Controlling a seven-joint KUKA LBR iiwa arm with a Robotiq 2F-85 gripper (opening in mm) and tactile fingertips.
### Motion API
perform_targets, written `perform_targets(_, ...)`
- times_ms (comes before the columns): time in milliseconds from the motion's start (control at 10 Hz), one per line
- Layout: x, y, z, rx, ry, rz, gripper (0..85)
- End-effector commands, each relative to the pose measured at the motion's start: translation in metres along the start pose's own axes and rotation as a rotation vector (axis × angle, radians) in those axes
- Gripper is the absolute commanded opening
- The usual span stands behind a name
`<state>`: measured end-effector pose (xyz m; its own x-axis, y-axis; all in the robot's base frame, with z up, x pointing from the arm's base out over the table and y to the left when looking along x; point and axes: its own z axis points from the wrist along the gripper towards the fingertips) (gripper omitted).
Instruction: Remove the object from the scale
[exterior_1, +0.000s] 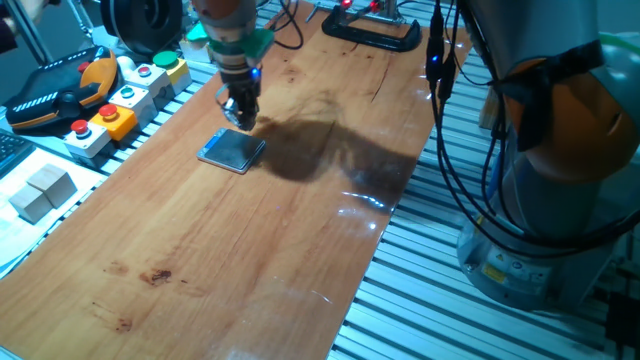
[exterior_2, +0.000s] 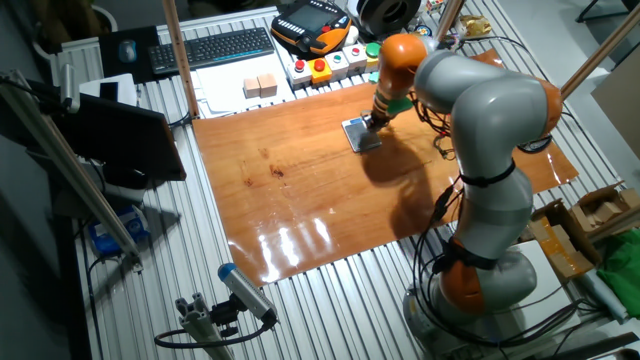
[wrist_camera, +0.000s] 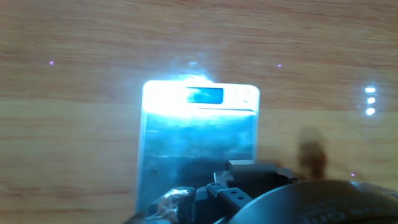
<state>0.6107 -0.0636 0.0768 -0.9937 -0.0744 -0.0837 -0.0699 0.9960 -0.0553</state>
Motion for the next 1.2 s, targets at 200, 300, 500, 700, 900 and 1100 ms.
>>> perform_targets(200,0.003,-0.021,0.000,0.007,-0.001,0.012,0.7)
perform_targets(300,0.003,-0.027,0.002,0.004,-0.002,0.020,0.7)
perform_targets(500,0.002,-0.035,0.009,-0.006,-0.002,0.024,0.7)
perform_targets(700,0.003,-0.037,0.014,-0.017,0.000,0.042,0.7)
perform_targets(900,0.003,-0.038,0.017,-0.024,0.005,0.064,0.7)
perform_targets(1100,0.002,-0.039,0.023,-0.033,0.006,0.071,0.7)
